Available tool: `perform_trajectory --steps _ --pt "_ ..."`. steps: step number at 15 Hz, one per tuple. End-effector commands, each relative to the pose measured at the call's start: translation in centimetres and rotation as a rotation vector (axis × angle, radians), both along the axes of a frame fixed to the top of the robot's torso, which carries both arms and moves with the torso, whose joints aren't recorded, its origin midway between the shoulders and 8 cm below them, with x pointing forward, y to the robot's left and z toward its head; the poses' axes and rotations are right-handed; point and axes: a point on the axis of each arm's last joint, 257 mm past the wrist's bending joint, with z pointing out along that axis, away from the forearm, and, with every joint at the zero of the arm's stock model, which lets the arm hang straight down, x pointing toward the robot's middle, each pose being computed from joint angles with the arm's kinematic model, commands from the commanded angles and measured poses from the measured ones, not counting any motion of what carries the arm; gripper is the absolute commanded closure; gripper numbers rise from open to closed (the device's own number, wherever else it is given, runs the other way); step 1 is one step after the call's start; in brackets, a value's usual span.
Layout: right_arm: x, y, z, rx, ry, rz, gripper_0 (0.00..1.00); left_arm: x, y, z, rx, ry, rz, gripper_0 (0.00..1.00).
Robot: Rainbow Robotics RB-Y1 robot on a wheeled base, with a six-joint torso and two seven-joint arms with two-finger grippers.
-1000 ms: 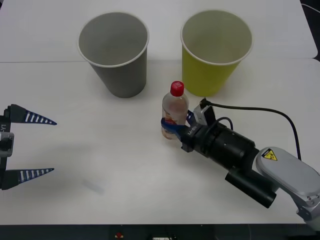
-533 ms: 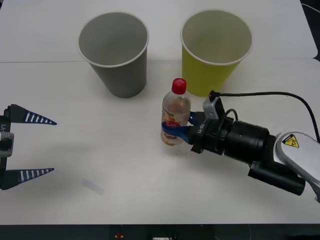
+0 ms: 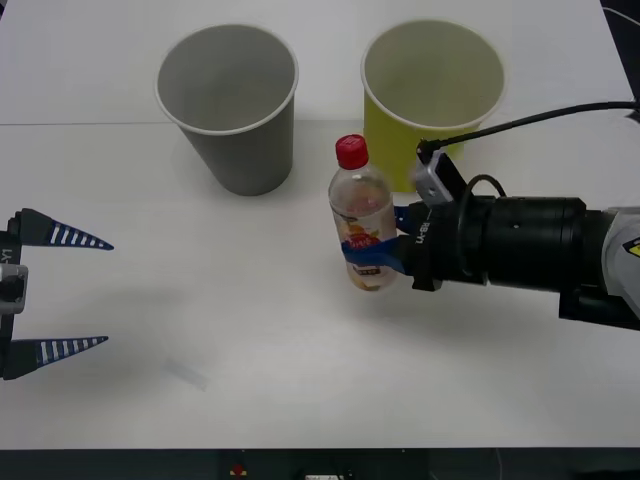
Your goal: Put the can into the green bin and the plastic bottle into the gray bin
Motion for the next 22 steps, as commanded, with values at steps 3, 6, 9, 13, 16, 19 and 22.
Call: perform_trajectory --steps 3,6,9,13,16,19,22 --pt "0.4 1.2 3.2 -0.059 0.043 -0.067 1.00 0.0 0.0 0.0 0.000 0.000 0.000 0.00" --pt "1.4 2.6 6.0 -0.096 0.022 -0.075 1.00 0.0 0.0 0.0 0.000 0.000 0.000 0.00" --pt "2.3 4.1 8.3 -0.110 -0.008 -0.045 1.00 0.0 0.0 0.0 0.000 0.000 0.000 0.00" --pt "3.7 6.8 12.4 -0.078 -0.025 0.009 1.00 0.0 0.0 0.0 0.000 0.000 0.000 0.00" --pt "5.7 8.5 14.7 -0.083 -0.033 0.015 1.00 0.0 0.0 0.0 0.000 0.000 0.000 0.00" --pt "8.1 10.5 16.7 -0.089 -0.025 0.006 1.00 0.0 0.0 0.0 0.000 0.000 0.000 0.00" --pt "10.5 12.6 17.6 -0.093 -0.008 -0.006 1.00 0.0 0.0 0.0 0.000 0.000 0.000 0.00"
